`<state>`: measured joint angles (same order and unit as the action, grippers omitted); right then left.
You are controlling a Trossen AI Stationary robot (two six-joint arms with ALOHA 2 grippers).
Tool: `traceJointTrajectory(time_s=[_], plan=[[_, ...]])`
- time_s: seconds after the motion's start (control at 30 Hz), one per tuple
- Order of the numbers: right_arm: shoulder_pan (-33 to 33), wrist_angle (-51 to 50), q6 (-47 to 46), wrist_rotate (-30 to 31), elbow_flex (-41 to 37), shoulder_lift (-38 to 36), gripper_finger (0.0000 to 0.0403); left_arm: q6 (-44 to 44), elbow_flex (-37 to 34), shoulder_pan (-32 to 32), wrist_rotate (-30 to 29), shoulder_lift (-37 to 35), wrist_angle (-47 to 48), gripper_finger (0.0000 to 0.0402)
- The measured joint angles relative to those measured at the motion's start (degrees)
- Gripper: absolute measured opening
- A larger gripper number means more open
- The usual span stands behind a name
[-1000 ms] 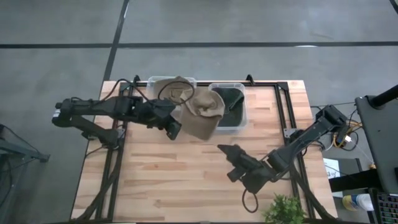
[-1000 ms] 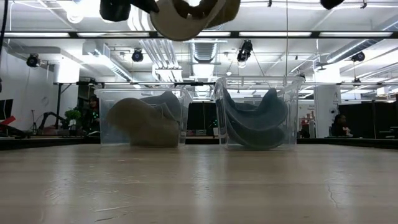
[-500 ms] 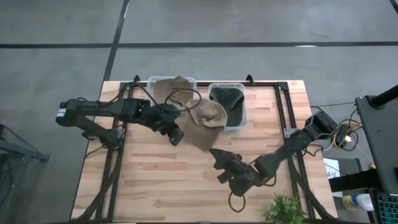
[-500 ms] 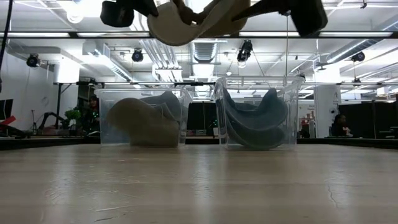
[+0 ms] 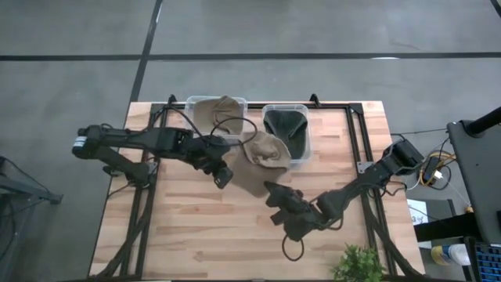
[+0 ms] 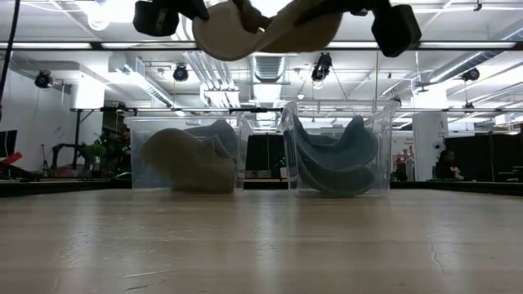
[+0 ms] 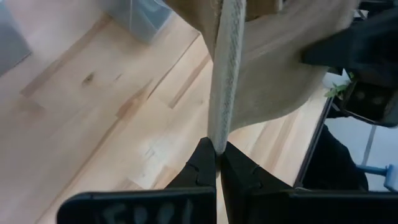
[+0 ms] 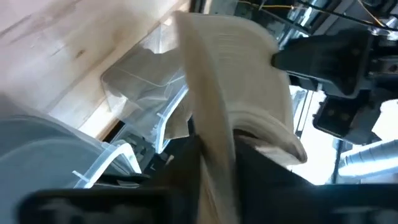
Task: Pick & Place hat
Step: Put the light brown cap into the left transparent bin
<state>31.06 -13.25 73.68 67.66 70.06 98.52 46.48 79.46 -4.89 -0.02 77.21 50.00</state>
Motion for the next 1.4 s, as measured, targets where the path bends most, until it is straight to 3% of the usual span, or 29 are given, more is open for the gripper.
traceJointTrajectory(time_s=[0.07, 0.13, 0.37, 0.67, 1.1, 1.27, 1.4], plan=[[0.1, -0.4, 0.2, -0.1, -0.1, 0.1, 0.0025, -0.5, 0.0, -0.1, 0.1, -0.2, 0.0, 0.0001], [0.1, -0.4, 0.0, 0.1, -0.1, 0.1, 0.0017, -1.5, 0.0, -0.1, 0.1, -0.2, -0.2, 0.0001], [-0.1, 0.5, -0.7, 3.9, 0.0, 0.0, 0.0011, -4.7, 0.1, 0.0, -4.7, -0.2, -3.4, 0.0052], [-0.9, 0.4, -2.4, 4.8, 0.0, -0.1, 0.001, -17.7, 2.0, 0.2, -11.3, -0.3, -3.5, 0.012], [-3.6, -0.5, -4.5, 4.3, 0.0, -0.3, 0.0009, -44.0, 8.3, -0.9, -34.7, -0.5, -3.8, 0.0137], [-5.9, -0.5, -4.7, 4.9, 0.0, -1.5, 0.0009, -52.1, 8.4, -4.7, -43.5, -0.5, -3.5, 0.0137], [-8.9, -1.6, -5.0, 5.2, 0.0, -3.8, 0.0009, -57.0, 8.3, -9.0, -55.2, -0.5, -3.7, 0.0138]])
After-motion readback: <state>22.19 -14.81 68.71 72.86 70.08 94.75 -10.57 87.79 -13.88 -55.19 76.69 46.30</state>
